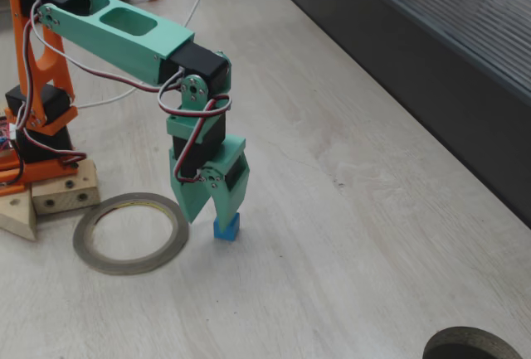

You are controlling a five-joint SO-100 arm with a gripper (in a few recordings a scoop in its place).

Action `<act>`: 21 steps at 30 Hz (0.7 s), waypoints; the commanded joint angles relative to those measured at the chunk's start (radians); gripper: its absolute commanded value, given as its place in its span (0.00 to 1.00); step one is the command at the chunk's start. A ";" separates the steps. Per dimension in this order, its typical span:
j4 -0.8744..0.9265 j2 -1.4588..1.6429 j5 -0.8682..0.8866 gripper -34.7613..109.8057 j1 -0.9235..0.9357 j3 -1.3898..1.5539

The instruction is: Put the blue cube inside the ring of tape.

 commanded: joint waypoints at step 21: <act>0.012 0.026 0.014 0.66 -0.008 -0.009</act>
